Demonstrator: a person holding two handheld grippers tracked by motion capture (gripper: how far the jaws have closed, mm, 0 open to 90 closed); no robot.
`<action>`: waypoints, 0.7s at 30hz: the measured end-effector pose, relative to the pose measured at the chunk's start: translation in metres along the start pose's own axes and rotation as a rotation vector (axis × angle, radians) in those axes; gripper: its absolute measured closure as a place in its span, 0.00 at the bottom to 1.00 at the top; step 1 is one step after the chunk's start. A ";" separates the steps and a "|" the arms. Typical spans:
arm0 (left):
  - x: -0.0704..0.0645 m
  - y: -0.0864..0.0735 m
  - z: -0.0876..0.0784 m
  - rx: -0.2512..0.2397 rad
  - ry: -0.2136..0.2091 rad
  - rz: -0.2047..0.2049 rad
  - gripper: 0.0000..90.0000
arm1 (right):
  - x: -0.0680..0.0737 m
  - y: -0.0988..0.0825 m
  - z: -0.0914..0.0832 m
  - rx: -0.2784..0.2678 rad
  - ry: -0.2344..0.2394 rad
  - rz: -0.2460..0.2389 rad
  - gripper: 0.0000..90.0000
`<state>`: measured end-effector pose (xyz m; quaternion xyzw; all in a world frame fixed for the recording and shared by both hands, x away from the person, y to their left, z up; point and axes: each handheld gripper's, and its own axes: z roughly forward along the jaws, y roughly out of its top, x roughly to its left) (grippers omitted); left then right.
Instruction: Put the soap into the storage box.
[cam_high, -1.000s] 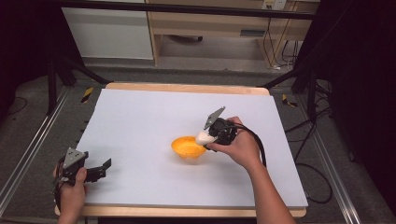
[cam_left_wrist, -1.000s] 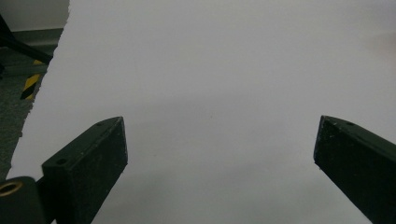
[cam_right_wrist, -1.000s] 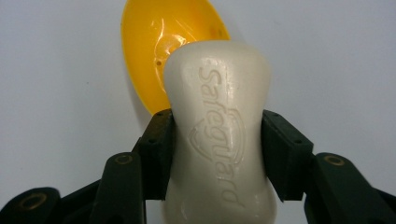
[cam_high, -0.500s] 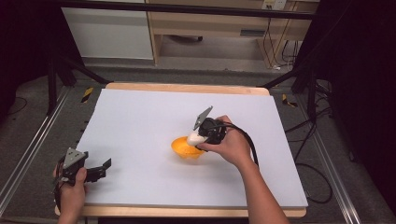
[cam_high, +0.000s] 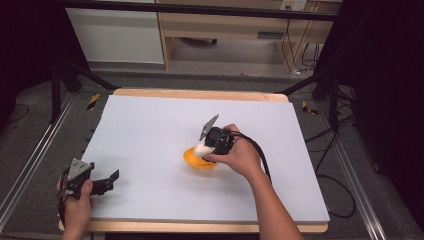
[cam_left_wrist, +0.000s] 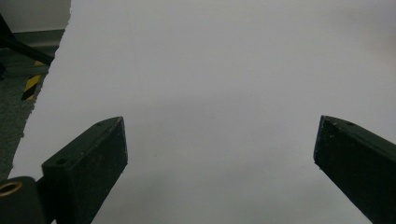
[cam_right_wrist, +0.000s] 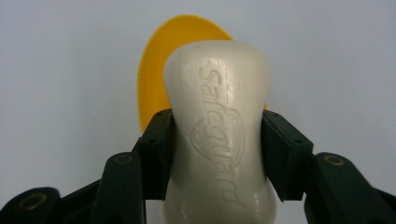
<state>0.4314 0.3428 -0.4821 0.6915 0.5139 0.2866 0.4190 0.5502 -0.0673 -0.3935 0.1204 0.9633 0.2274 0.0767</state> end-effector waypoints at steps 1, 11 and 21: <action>0.000 0.000 0.000 0.001 -0.001 0.000 0.03 | 0.000 0.001 0.001 -0.002 0.004 0.001 0.55; 0.000 0.000 0.000 -0.001 -0.002 -0.002 0.03 | 0.001 0.011 0.006 0.004 0.002 -0.026 0.55; 0.001 0.000 0.000 -0.002 -0.002 -0.003 0.03 | 0.001 0.014 0.015 0.017 0.013 -0.036 0.55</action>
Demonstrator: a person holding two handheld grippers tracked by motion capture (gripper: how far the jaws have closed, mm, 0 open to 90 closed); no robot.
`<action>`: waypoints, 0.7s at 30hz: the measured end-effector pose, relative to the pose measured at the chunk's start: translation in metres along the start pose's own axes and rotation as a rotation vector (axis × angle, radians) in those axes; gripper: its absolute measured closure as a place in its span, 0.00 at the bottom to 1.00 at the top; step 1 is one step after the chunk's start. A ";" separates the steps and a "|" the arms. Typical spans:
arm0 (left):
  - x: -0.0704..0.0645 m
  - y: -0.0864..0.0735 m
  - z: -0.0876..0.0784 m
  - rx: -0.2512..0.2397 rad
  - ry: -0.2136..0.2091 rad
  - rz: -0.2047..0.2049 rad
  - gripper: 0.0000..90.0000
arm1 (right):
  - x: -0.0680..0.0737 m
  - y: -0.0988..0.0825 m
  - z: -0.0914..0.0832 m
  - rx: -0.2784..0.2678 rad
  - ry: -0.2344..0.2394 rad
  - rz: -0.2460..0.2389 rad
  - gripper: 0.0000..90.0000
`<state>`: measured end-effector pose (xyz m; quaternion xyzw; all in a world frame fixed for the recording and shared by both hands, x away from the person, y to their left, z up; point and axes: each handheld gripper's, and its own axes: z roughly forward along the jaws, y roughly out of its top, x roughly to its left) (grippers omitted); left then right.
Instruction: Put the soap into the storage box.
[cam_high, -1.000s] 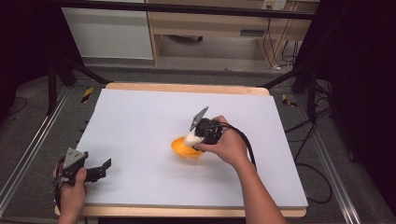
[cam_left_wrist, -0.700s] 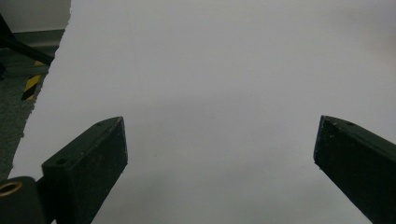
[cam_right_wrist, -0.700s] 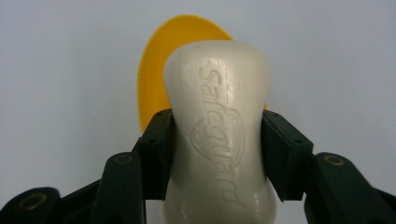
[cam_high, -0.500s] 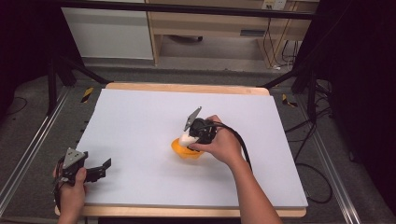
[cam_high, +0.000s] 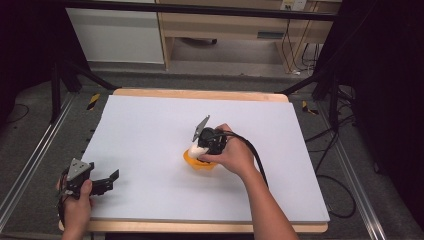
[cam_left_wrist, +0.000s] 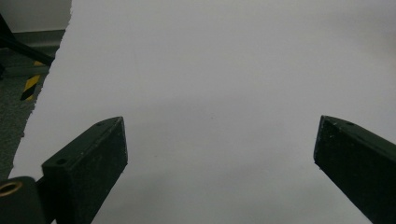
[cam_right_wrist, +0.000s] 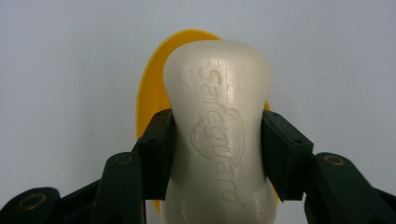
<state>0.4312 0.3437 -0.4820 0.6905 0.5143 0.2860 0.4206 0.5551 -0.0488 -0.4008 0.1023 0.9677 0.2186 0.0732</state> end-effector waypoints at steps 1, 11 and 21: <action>0.000 0.000 0.000 0.000 0.000 0.000 0.03 | 0.000 0.000 0.000 -0.001 0.001 0.000 0.55; 0.000 0.000 0.000 -0.001 0.000 0.000 0.03 | 0.000 0.000 0.001 0.006 -0.003 0.001 0.55; 0.000 0.000 0.000 0.000 0.000 0.000 0.03 | -0.001 -0.003 0.000 -0.011 0.032 0.051 0.51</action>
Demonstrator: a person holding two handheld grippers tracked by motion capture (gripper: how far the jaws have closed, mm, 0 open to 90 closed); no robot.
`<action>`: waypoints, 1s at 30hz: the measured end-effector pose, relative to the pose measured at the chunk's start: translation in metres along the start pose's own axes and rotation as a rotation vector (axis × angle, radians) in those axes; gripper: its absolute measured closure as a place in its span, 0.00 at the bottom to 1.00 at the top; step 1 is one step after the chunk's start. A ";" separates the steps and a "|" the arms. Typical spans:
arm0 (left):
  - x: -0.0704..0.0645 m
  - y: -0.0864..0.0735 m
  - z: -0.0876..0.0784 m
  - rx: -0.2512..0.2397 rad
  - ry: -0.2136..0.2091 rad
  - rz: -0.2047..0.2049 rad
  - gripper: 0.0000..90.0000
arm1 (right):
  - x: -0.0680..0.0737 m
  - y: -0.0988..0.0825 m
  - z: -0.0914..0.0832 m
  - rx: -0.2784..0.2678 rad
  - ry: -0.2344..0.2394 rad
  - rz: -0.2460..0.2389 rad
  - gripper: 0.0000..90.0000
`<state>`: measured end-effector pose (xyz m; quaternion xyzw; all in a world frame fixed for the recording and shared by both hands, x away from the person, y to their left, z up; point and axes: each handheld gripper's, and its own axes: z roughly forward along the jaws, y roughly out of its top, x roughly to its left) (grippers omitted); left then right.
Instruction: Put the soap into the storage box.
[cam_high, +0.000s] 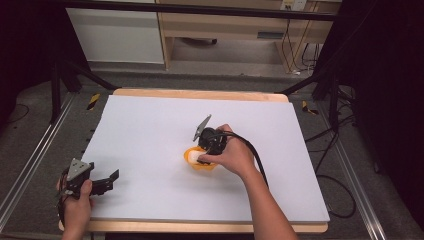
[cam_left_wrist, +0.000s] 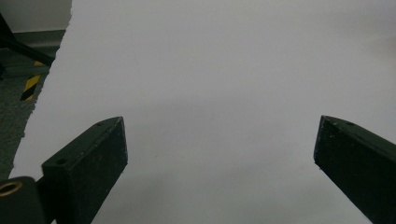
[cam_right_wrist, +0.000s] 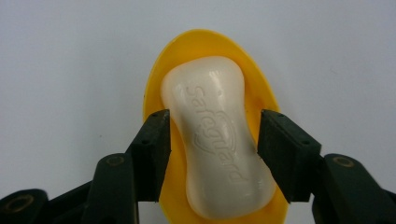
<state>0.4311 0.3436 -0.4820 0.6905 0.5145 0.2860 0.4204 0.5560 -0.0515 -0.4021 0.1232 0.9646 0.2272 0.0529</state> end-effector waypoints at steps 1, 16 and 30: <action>0.000 0.000 0.000 -0.001 -0.001 0.000 0.03 | 0.000 0.000 -0.002 -0.002 0.002 0.006 0.51; -0.001 0.000 0.000 0.003 0.002 0.004 0.03 | -0.002 -0.015 -0.022 -0.047 -0.020 0.027 0.50; -0.001 0.000 0.000 0.001 0.002 0.003 0.03 | -0.006 -0.045 -0.035 -0.084 -0.033 0.087 0.48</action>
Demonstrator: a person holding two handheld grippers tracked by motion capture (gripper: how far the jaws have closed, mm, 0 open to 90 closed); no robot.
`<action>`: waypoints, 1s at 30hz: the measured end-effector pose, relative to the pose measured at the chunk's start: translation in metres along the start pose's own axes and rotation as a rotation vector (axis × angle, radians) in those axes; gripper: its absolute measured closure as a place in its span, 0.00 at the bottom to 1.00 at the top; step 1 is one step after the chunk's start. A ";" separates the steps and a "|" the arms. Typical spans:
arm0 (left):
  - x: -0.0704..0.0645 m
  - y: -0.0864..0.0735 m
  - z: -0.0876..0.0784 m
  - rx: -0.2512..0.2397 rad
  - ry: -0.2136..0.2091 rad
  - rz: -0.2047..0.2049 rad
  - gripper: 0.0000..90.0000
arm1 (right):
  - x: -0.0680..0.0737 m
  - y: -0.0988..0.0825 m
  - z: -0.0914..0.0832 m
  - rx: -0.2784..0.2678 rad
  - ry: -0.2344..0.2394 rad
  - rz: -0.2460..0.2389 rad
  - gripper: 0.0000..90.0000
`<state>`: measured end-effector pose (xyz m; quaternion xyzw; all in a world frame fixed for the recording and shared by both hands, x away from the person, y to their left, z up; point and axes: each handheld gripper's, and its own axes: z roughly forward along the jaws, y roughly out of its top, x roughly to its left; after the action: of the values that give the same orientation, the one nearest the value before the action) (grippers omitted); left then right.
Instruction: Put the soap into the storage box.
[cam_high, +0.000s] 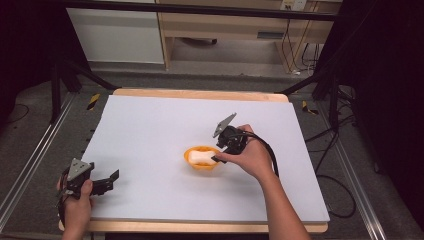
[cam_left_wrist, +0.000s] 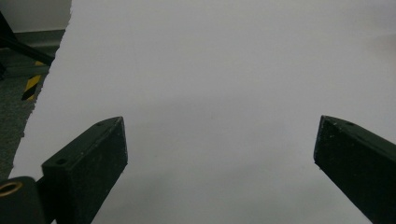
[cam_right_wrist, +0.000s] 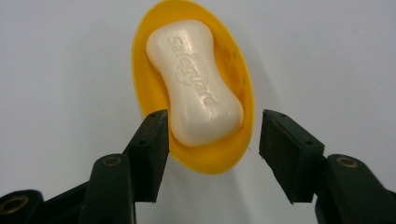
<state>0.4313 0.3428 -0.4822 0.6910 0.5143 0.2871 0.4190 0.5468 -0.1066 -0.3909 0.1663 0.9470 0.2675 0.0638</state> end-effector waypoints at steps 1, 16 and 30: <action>0.000 0.000 0.000 0.000 0.000 0.000 0.03 | 0.000 -0.003 -0.001 -0.002 -0.001 0.004 0.48; 0.000 0.000 0.000 0.002 0.003 0.005 0.03 | 0.000 -0.045 -0.015 -0.116 -0.054 0.165 0.10; 0.000 0.000 0.000 0.007 0.003 0.008 0.03 | 0.008 -0.095 -0.016 -0.137 -0.143 0.253 0.05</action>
<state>0.4315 0.3423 -0.4821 0.6941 0.5130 0.2880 0.4148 0.5097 -0.1877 -0.4277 0.2980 0.8910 0.3249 0.1083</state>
